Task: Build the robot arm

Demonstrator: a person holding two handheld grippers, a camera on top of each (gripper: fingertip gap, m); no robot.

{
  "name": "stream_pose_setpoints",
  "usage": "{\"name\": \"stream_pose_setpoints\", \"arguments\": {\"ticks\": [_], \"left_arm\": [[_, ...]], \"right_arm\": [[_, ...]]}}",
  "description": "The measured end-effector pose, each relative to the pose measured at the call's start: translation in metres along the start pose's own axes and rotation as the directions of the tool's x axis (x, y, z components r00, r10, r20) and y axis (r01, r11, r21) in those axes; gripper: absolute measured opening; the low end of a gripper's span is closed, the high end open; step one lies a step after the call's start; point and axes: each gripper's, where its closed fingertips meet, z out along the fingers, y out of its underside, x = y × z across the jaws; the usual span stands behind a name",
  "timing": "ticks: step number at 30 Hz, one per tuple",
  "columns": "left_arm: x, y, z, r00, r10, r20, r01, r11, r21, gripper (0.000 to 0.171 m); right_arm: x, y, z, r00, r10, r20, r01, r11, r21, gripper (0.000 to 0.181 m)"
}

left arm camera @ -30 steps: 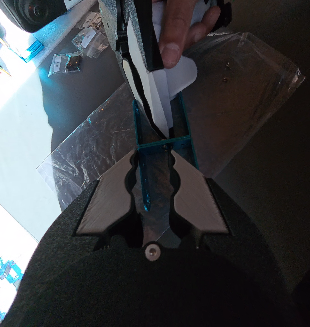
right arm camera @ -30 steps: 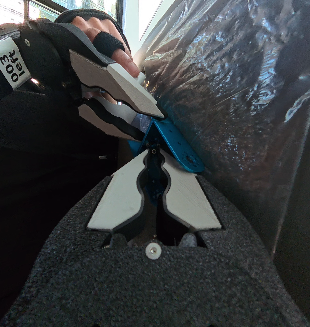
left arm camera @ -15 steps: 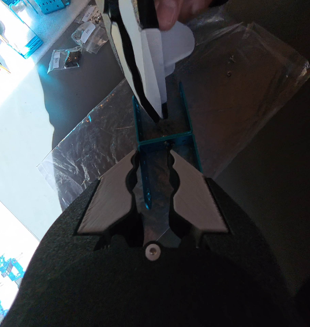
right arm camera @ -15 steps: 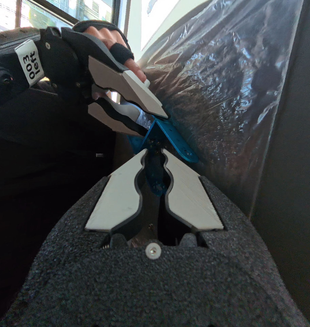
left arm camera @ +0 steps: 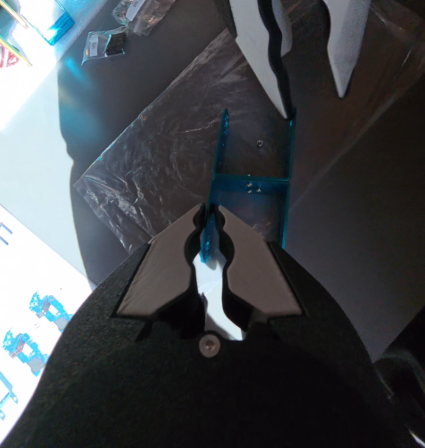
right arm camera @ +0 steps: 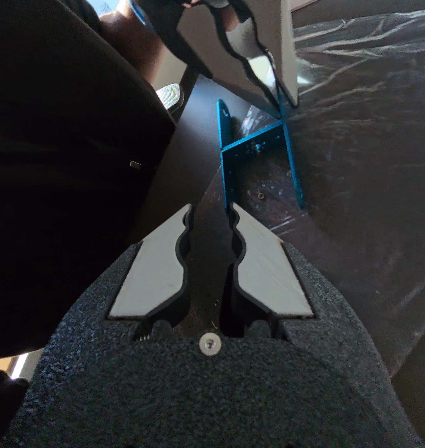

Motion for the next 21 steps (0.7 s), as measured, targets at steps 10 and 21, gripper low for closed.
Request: {"name": "stream_pose_setpoints", "arguments": {"ticks": [10,21], "left_arm": [[-0.002,0.002,-0.001,0.994,0.079,-0.071,-0.078,0.997,0.025,0.013],[-0.009,-0.004,-0.023,0.998,-0.07,0.005,0.068,0.987,0.144,0.016]], "right_arm": [[0.031,-0.024,-0.012,0.909,-0.251,-0.333,0.253,0.967,-0.039,0.009],[0.042,-0.004,0.006,0.818,-0.357,-0.452,0.173,0.901,-0.398,0.011]]}}
